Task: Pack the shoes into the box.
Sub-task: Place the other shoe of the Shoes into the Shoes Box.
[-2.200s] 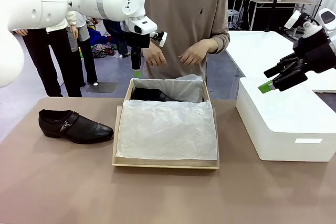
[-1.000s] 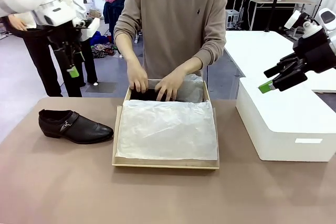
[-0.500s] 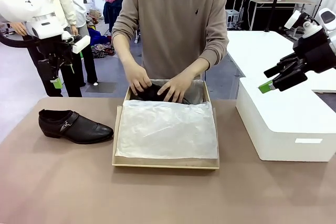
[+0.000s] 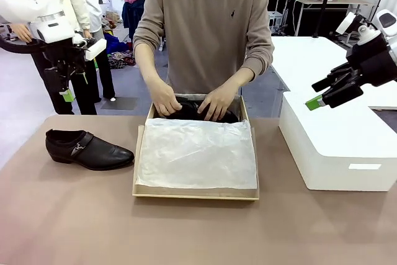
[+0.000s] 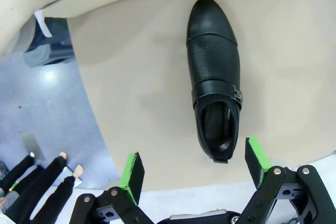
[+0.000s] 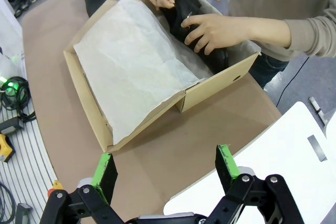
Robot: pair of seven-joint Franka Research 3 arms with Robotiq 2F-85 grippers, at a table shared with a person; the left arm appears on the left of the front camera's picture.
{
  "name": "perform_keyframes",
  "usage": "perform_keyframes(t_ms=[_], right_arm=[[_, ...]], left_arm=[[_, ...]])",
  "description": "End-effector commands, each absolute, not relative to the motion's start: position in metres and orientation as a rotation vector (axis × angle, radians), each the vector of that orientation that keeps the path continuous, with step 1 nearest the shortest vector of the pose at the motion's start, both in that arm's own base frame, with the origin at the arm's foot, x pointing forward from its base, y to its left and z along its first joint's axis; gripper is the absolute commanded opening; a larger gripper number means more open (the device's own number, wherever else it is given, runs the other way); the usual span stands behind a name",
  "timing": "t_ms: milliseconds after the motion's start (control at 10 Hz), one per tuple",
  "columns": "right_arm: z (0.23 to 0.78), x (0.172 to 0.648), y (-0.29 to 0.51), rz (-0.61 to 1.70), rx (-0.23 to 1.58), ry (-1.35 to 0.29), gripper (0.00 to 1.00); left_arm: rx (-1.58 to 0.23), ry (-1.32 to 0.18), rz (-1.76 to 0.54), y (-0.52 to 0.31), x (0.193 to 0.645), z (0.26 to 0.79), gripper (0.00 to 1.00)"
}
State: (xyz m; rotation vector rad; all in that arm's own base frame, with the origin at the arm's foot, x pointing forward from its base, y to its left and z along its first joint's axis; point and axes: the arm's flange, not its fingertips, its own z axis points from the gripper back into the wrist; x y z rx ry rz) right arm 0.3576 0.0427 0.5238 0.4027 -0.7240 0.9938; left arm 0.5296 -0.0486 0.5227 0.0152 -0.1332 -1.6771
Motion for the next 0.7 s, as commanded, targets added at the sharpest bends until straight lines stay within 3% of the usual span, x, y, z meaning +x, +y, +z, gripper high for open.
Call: perform_keyframes(t_ms=[0, 600], right_arm=[[0.5225, 0.3609, 0.0412, 1.014, 0.425, -0.753, 1.0], [0.5225, 0.3609, 0.0412, 1.014, 0.425, -0.753, 1.0]], left_arm=[[0.012, -0.144, -1.668, -0.0477, 0.528, 0.5232, 1.0], [0.012, -0.144, -1.668, -0.0477, 0.528, 0.5232, 1.0]])
